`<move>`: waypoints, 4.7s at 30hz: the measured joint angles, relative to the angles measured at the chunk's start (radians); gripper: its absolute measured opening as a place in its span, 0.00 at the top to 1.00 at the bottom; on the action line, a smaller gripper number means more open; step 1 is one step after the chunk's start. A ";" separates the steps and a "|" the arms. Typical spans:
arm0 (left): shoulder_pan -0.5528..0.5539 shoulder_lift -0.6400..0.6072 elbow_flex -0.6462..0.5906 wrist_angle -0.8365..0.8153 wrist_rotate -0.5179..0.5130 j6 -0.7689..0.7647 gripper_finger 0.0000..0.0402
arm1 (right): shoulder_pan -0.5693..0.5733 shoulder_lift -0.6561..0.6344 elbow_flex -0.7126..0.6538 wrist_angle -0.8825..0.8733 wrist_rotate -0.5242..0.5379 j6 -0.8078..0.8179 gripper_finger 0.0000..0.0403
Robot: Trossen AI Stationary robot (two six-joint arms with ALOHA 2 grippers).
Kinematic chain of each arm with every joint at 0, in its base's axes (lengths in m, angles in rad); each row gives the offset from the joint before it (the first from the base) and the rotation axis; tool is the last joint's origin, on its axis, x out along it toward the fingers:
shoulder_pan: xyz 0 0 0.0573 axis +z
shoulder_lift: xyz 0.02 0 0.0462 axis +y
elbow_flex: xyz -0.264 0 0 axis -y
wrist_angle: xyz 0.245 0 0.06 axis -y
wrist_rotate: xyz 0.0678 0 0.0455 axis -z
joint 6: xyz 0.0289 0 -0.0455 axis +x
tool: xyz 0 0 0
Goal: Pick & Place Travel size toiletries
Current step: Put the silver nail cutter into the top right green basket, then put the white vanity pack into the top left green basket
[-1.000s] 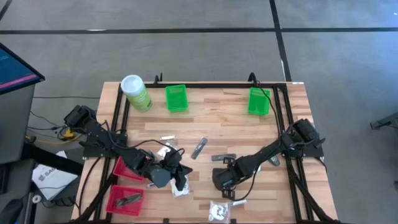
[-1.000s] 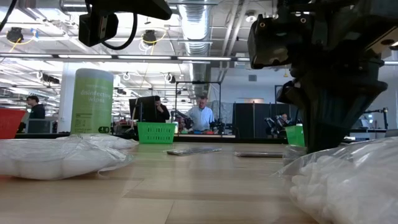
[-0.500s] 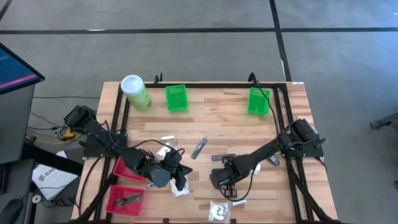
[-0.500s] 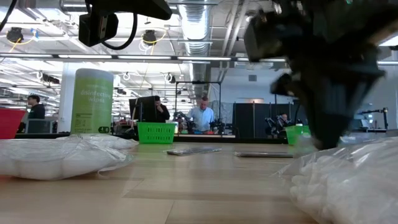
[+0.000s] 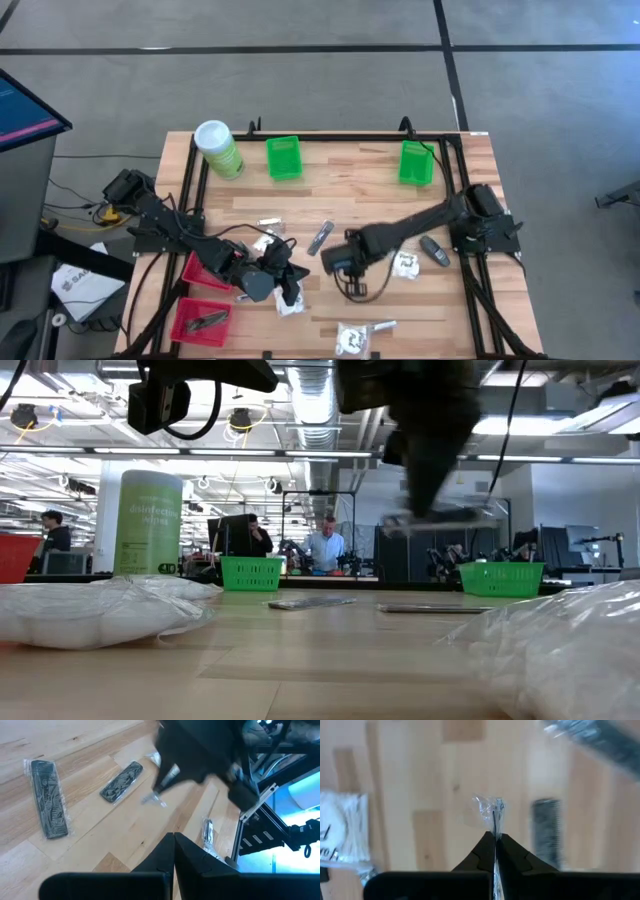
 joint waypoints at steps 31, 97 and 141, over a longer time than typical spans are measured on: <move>-0.142 -0.206 -0.002 -0.007 -0.298 0.215 1.00 | -0.722 -0.249 0.154 -0.224 0.003 -0.237 1.00; 0.364 -0.406 -0.002 -0.038 -0.081 0.576 1.00 | -1.296 -0.380 -0.591 0.066 0.157 0.118 0.98; 0.393 -0.406 -0.002 -0.020 -0.003 0.516 1.00 | -1.063 -0.732 -0.589 0.318 -0.273 -0.221 0.70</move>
